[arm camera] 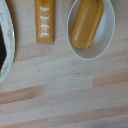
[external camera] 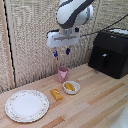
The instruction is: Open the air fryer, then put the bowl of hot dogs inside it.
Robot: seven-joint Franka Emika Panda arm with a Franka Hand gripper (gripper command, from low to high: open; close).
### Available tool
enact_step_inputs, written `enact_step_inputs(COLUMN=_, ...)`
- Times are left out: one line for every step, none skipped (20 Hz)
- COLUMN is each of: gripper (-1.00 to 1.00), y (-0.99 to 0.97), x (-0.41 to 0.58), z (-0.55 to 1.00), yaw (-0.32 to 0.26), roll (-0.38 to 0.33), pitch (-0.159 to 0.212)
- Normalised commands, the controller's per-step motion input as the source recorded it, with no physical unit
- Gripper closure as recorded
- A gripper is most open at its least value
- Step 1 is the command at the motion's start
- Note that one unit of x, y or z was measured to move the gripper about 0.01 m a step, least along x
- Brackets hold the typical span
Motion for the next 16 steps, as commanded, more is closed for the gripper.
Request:
enact_step_inputs(gripper=-1.0, y=-0.01, x=0.02, z=0.0, yaw=-0.375, roll=-0.027, pitch=0.0)
enact_step_inputs(gripper=-1.0, y=-0.05, x=0.106, z=0.0, yaw=-0.375, roll=-0.086, pitch=0.0)
enact_step_inputs(gripper=-1.0, y=-0.05, x=0.106, z=0.0, yaw=-0.375, roll=-0.086, pitch=0.0)
enact_step_inputs(gripper=-1.0, y=-0.05, x=0.103, z=0.0, yaw=-0.375, roll=-0.085, pitch=0.0)
enact_step_inputs(gripper=-1.0, y=-0.05, x=0.097, z=0.0, yaw=-0.375, roll=-0.073, pitch=0.0)
enact_step_inputs(gripper=-1.0, y=-0.04, x=0.086, z=0.0, yaw=-0.375, roll=-0.061, pitch=0.0)
enact_step_inputs(gripper=-1.0, y=-0.04, x=0.083, z=0.0, yaw=-0.375, roll=-0.052, pitch=0.0)
enact_step_inputs(gripper=-1.0, y=-0.04, x=0.074, z=0.0, yaw=-0.375, roll=-0.046, pitch=0.0)
enact_step_inputs(gripper=-1.0, y=-0.04, x=0.074, z=0.0, yaw=-0.375, roll=-0.045, pitch=0.0)
enact_step_inputs(gripper=-1.0, y=-0.04, x=0.077, z=0.0, yaw=-0.375, roll=-0.047, pitch=0.0)
enact_step_inputs(gripper=-1.0, y=-0.05, x=0.091, z=0.0, yaw=-0.375, roll=-0.063, pitch=0.0)
enact_step_inputs(gripper=-1.0, y=-0.05, x=0.103, z=0.0, yaw=-0.375, roll=-0.081, pitch=0.0)
enact_step_inputs(gripper=-1.0, y=-0.05, x=0.111, z=0.0, yaw=-0.375, roll=-0.105, pitch=-0.002)
enact_step_inputs(gripper=-1.0, y=-0.07, x=0.109, z=0.0, yaw=-0.359, roll=-0.133, pitch=-0.01)
enact_step_inputs(gripper=-1.0, y=-0.09, x=0.097, z=0.0, yaw=-0.344, roll=-0.15, pitch=-0.005)
enact_step_inputs(gripper=-1.0, y=-0.1, x=0.091, z=0.0, yaw=-0.332, roll=-0.162, pitch=-0.007)
